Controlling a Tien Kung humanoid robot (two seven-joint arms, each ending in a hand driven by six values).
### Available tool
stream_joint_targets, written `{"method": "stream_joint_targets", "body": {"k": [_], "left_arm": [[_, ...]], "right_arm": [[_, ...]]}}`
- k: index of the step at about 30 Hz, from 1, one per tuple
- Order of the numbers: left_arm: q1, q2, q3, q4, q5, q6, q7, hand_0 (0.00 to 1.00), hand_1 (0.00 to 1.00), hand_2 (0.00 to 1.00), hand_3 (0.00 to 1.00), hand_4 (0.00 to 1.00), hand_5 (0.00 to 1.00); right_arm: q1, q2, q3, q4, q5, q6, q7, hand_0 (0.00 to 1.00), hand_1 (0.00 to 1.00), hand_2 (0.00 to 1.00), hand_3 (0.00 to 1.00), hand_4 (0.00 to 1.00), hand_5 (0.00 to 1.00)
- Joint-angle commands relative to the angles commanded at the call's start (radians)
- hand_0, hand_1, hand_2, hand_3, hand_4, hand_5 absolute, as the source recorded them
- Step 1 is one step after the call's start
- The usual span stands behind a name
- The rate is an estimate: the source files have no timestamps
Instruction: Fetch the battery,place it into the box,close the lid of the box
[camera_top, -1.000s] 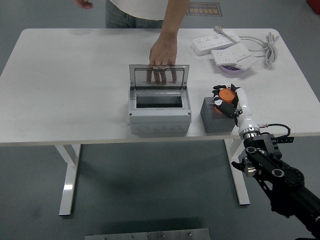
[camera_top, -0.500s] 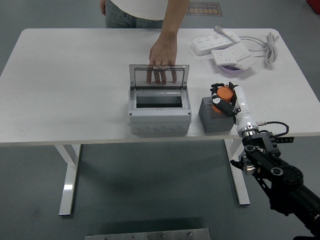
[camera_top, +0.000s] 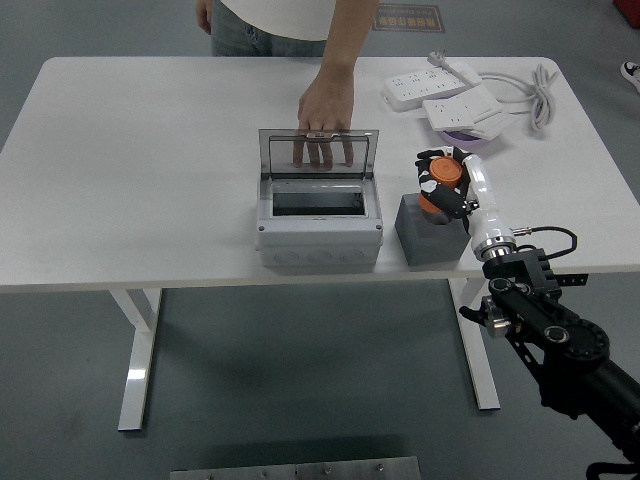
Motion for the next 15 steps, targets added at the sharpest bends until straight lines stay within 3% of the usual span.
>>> {"method": "stream_joint_targets", "body": {"k": [3, 4, 9, 10, 15], "left_arm": [[0.001, 0.000, -0.001, 0.000, 0.000, 0.000, 0.000, 0.657, 0.754, 0.690, 0.724, 0.784, 0.674], [0.002, 0.000, -0.001, 0.000, 0.000, 0.001, 0.000, 0.658, 0.754, 0.689, 0.725, 0.785, 0.675], [0.005, 0.000, -0.002, 0.000, -0.001, 0.002, 0.000, 0.658, 0.754, 0.689, 0.725, 0.785, 0.675], [0.006, 0.000, -0.002, 0.000, -0.001, 0.003, 0.000, 0.659, 0.754, 0.691, 0.725, 0.787, 0.677], [0.008, 0.002, -0.001, 0.000, -0.003, 0.004, -0.001, 0.659, 0.754, 0.691, 0.725, 0.787, 0.677]], "right_arm": [[0.001, -0.006, 0.014, 0.024, -0.029, 0.006, -0.029, 0.500, 0.521, 0.524, 0.495, 0.449, 0.012], [0.002, -0.008, 0.020, 0.035, -0.045, 0.008, -0.043, 0.432, 0.465, 0.489, 0.491, 0.460, 0.032], [0.011, -0.028, 0.059, 0.119, -0.164, 0.019, -0.144, 0.432, 0.465, 0.489, 0.491, 0.460, 0.032], [0.015, -0.033, 0.065, 0.137, -0.191, 0.023, -0.164, 0.335, 0.392, 0.411, 0.440, 0.455, 0.099], [0.054, -0.058, 0.077, 0.228, -0.357, 0.060, -0.281, 0.335, 0.392, 0.411, 0.440, 0.455, 0.099]]}}
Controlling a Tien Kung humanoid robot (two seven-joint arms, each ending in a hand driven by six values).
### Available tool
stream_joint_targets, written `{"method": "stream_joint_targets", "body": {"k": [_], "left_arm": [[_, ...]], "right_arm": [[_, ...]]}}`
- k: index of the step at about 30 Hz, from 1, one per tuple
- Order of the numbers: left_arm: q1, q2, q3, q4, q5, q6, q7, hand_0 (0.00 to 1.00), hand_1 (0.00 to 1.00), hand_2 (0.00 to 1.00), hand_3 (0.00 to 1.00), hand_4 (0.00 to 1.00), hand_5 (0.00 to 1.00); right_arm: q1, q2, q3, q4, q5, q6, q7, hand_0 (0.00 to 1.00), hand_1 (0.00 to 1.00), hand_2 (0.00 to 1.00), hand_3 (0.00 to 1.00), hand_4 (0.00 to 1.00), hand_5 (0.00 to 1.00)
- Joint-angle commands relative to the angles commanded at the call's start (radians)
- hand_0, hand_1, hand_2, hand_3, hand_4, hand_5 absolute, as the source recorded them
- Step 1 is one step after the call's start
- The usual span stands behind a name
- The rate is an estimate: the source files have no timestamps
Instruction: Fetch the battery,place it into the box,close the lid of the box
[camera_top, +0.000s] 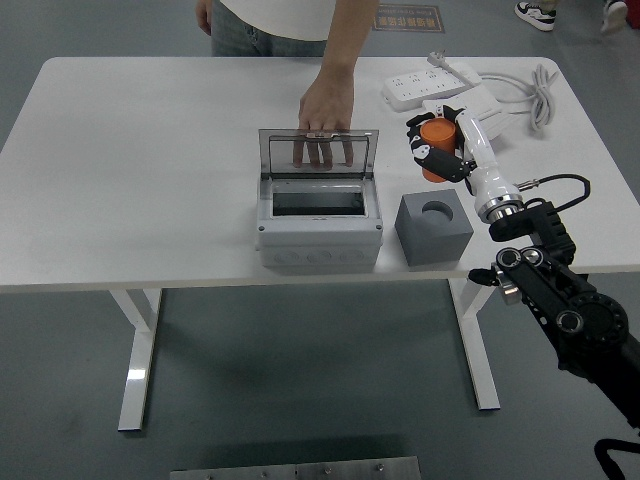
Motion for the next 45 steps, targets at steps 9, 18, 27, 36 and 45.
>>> {"method": "stream_joint_targets", "body": {"k": [9, 18, 27, 36, 45], "left_arm": [[0.000, 0.004, -0.002, 0.000, 0.003, 0.002, -0.003, 0.659, 0.755, 0.691, 0.726, 0.790, 0.683], [-0.002, 0.008, -0.006, 0.001, 0.010, 0.001, -0.003, 0.662, 0.757, 0.692, 0.726, 0.791, 0.685], [-0.005, 0.012, -0.009, 0.001, 0.017, 0.002, -0.006, 0.662, 0.757, 0.692, 0.726, 0.794, 0.700], [-0.014, 0.016, -0.015, 0.002, 0.029, -0.002, -0.005, 0.662, 0.758, 0.690, 0.725, 0.793, 0.699], [-0.019, 0.022, -0.020, 0.001, 0.038, -0.014, 0.002, 0.667, 0.759, 0.690, 0.725, 0.794, 0.704]], "right_arm": [[0.081, -0.005, -0.065, 0.033, -0.291, 0.047, -0.175, 0.218, 0.250, 0.267, 0.310, 0.140, 0.042], [0.143, 0.027, -0.220, -0.002, -0.510, 0.019, -0.215, 0.195, 0.236, 0.258, 0.301, 0.144, 0.042], [0.186, 0.061, -0.337, -0.029, -0.509, -0.002, -0.203, 0.193, 0.238, 0.255, 0.301, 0.155, 0.033], [0.240, 0.105, -0.431, -0.103, -0.476, -0.021, -0.184, 0.194, 0.239, 0.255, 0.301, 0.158, 0.036], [0.314, 0.177, -0.508, -0.252, -0.465, -0.020, -0.210, 0.196, 0.242, 0.255, 0.300, 0.162, 0.038]]}}
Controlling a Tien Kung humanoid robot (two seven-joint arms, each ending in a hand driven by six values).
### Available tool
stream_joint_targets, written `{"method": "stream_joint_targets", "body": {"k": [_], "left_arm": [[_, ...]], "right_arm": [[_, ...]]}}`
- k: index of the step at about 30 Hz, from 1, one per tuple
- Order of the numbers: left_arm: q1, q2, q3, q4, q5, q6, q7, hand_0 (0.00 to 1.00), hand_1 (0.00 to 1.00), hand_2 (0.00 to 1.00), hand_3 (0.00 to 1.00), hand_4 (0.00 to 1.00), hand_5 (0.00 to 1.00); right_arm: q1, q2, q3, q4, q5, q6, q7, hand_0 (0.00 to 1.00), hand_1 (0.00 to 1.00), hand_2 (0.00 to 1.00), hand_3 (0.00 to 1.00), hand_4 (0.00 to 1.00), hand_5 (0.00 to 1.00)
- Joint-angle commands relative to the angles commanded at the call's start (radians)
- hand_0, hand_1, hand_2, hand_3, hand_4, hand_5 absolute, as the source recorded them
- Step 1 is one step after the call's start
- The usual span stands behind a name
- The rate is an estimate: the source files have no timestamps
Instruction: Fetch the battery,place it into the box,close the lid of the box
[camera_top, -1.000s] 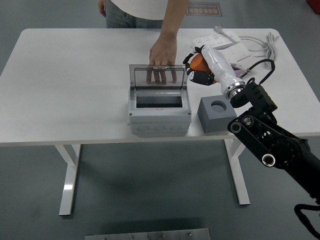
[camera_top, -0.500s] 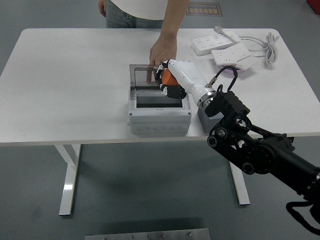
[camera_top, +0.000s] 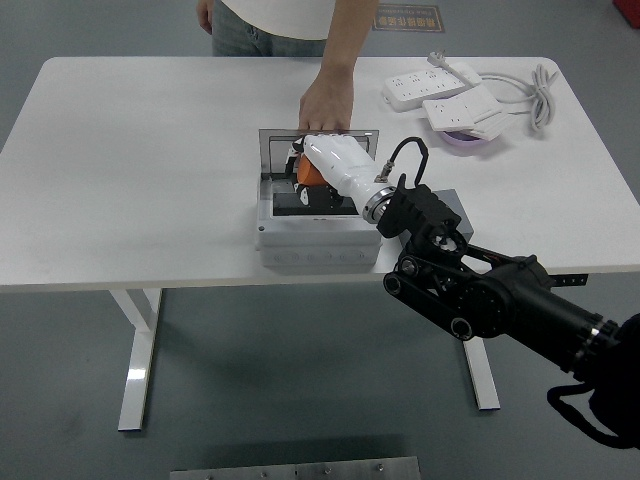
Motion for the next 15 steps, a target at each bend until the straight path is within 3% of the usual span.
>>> {"method": "stream_joint_targets", "body": {"k": [6, 15], "left_arm": [[-0.004, 0.003, -0.003, 0.000, 0.005, -0.003, 0.001, 0.667, 0.759, 0.689, 0.725, 0.794, 0.705], [-0.010, 0.003, -0.008, -0.001, 0.015, -0.002, 0.000, 0.668, 0.760, 0.690, 0.724, 0.792, 0.708]], "right_arm": [[0.025, 0.025, -0.008, -0.062, 0.009, 0.000, -0.013, 0.197, 0.242, 0.254, 0.300, 0.164, 0.038], [0.028, 0.035, -0.016, -0.091, 0.030, -0.014, -0.006, 0.200, 0.243, 0.255, 0.302, 0.165, 0.038]]}}
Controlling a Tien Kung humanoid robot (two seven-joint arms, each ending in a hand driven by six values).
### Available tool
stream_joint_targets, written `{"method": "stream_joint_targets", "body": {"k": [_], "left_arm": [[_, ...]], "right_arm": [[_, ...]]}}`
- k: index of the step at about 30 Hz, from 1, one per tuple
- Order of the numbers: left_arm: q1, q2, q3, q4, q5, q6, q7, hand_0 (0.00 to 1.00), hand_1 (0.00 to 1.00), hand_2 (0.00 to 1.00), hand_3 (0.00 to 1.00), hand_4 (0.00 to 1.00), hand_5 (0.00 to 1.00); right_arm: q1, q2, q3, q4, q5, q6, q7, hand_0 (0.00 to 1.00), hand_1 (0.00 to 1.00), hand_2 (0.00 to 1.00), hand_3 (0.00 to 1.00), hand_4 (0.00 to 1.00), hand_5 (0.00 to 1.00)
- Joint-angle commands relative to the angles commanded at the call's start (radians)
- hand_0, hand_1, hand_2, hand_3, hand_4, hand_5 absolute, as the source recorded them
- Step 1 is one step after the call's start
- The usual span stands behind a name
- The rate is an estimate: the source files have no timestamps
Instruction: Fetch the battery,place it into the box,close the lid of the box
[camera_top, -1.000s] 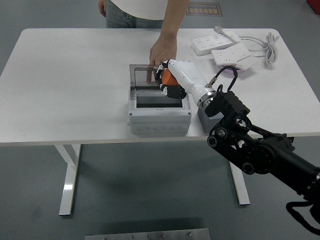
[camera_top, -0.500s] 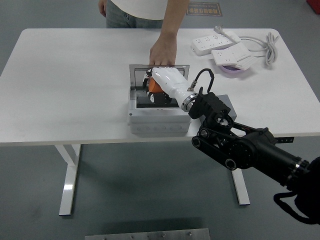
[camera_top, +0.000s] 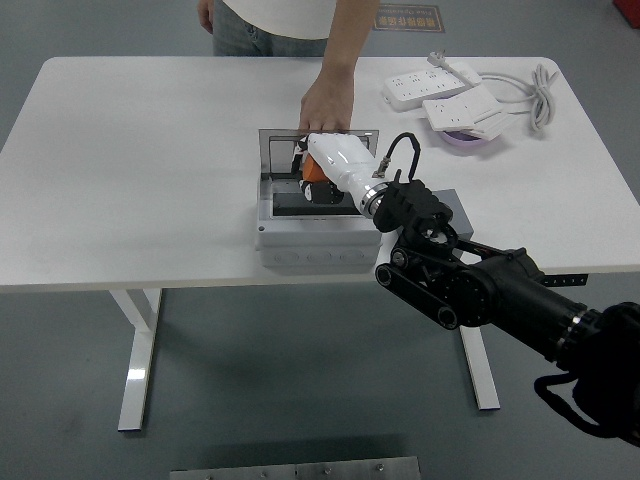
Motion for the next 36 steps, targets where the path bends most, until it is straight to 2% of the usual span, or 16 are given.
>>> {"method": "stream_joint_targets", "body": {"k": [10, 23, 24, 29, 30, 35, 36], "left_arm": [[-0.003, -0.002, -0.001, 0.000, 0.005, 0.001, -0.005, 0.671, 0.760, 0.690, 0.723, 0.791, 0.708], [-0.003, -0.001, 0.002, 0.000, 0.001, 0.010, -0.019, 0.670, 0.759, 0.690, 0.723, 0.790, 0.709], [-0.003, -0.001, 0.002, 0.000, 0.001, 0.010, -0.020, 0.670, 0.760, 0.689, 0.723, 0.790, 0.708], [-0.003, -0.001, 0.000, 0.000, 0.003, 0.013, -0.025, 0.670, 0.760, 0.689, 0.723, 0.790, 0.708], [-0.002, -0.001, 0.000, 0.000, 0.004, 0.013, -0.025, 0.669, 0.760, 0.687, 0.723, 0.791, 0.709], [-0.001, -0.001, -0.001, -0.001, 0.006, 0.017, -0.027, 0.669, 0.760, 0.687, 0.723, 0.791, 0.709], [-0.001, -0.002, -0.001, -0.001, 0.006, 0.018, -0.029, 0.667, 0.759, 0.686, 0.722, 0.791, 0.707]], "right_arm": [[-0.010, 0.014, -0.008, -0.004, 0.023, -0.019, 0.011, 0.200, 0.245, 0.255, 0.304, 0.170, 0.041], [-0.028, 0.014, 0.033, -0.012, 0.051, 0.009, 0.048, 0.213, 0.250, 0.264, 0.315, 0.171, 0.052], [-0.030, 0.014, 0.032, -0.012, 0.054, 0.009, 0.049, 0.321, 0.406, 0.446, 0.555, 0.541, 0.106], [-0.035, 0.014, 0.032, -0.014, 0.061, 0.006, 0.051, 0.321, 0.406, 0.446, 0.555, 0.541, 0.106], [-0.036, 0.014, 0.032, -0.014, 0.061, 0.005, 0.052, 0.439, 0.512, 0.533, 0.613, 0.635, 0.220], [-0.039, 0.014, 0.034, -0.017, 0.065, 0.002, 0.055, 0.439, 0.512, 0.533, 0.613, 0.635, 0.220], [-0.039, 0.014, 0.035, -0.017, 0.066, 0.002, 0.057, 0.472, 0.523, 0.540, 0.615, 0.673, 0.272]]}}
